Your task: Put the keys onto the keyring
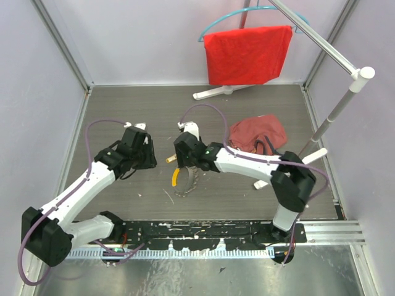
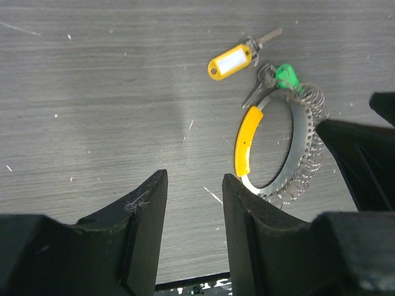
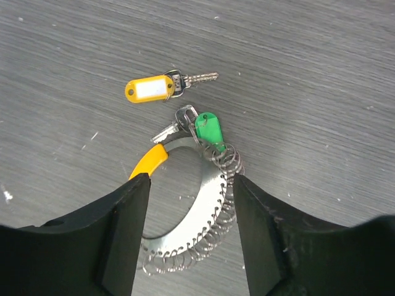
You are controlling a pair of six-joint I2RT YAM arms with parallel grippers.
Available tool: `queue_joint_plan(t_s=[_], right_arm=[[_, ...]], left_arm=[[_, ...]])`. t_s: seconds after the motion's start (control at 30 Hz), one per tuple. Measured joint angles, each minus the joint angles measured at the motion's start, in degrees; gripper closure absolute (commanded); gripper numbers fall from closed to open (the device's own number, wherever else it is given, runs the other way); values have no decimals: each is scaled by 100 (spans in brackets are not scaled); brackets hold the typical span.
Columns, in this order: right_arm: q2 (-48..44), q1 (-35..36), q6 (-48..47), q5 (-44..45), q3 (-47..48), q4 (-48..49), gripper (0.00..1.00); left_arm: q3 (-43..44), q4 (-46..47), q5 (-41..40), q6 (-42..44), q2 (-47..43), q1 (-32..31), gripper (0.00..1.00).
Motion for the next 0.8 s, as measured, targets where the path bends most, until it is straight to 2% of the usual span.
queue_joint_plan(t_s=[0.2,0.8], right_arm=[[935,-9,-212,-105,704,-387,48],[1731,-275,-999,-568,1486,-894,63]], left_arm=[[-271,11,221,-17,-31,0,52],[-463,177,376,11,-33,0,52]])
